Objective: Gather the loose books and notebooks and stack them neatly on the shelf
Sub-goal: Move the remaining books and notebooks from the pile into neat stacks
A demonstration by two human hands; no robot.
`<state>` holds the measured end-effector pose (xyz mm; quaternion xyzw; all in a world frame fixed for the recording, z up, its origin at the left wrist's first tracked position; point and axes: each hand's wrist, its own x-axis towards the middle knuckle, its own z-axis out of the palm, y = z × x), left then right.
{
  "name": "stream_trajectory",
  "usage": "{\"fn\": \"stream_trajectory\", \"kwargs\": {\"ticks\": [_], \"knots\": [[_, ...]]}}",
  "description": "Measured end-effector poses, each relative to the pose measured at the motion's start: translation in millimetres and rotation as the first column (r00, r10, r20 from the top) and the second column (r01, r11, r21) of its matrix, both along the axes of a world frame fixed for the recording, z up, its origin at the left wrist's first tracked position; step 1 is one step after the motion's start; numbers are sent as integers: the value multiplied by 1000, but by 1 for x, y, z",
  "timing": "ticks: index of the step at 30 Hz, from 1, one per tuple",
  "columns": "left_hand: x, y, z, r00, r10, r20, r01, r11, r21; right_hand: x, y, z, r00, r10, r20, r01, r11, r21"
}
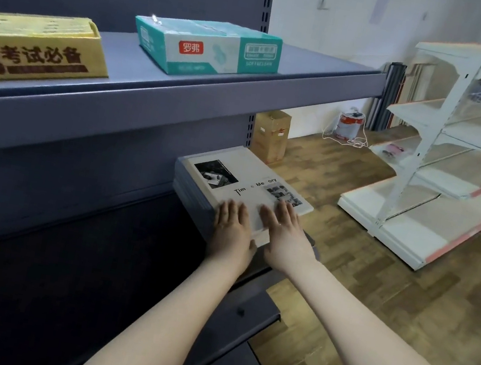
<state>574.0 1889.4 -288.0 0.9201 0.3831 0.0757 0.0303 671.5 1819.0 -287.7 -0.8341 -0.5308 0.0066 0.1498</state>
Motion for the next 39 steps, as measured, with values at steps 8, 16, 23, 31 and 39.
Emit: {"fn": "stream_trajectory", "kwargs": {"ticks": [8, 16, 23, 31, 39], "knots": [[6, 19, -5, 995, 17, 95, -20, 999, 26, 8, 22, -10, 999, 23, 34, -25, 998, 56], [2, 29, -11, 989, -37, 140, 29, 998, 54, 6, 27, -15, 998, 3, 66, -7, 998, 57], [1, 28, -11, 975, -56, 215, 45, 997, 56, 5, 27, -11, 999, -8, 49, 7, 1000, 24], [-1, 29, -5, 997, -49, 66, 50, 999, -13, 11, 23, -1, 1000, 4, 2, -4, 996, -88], [-29, 33, 5, 998, -52, -47, 50, 998, -41, -26, 4, -7, 995, 77, 65, -74, 997, -35]]}}
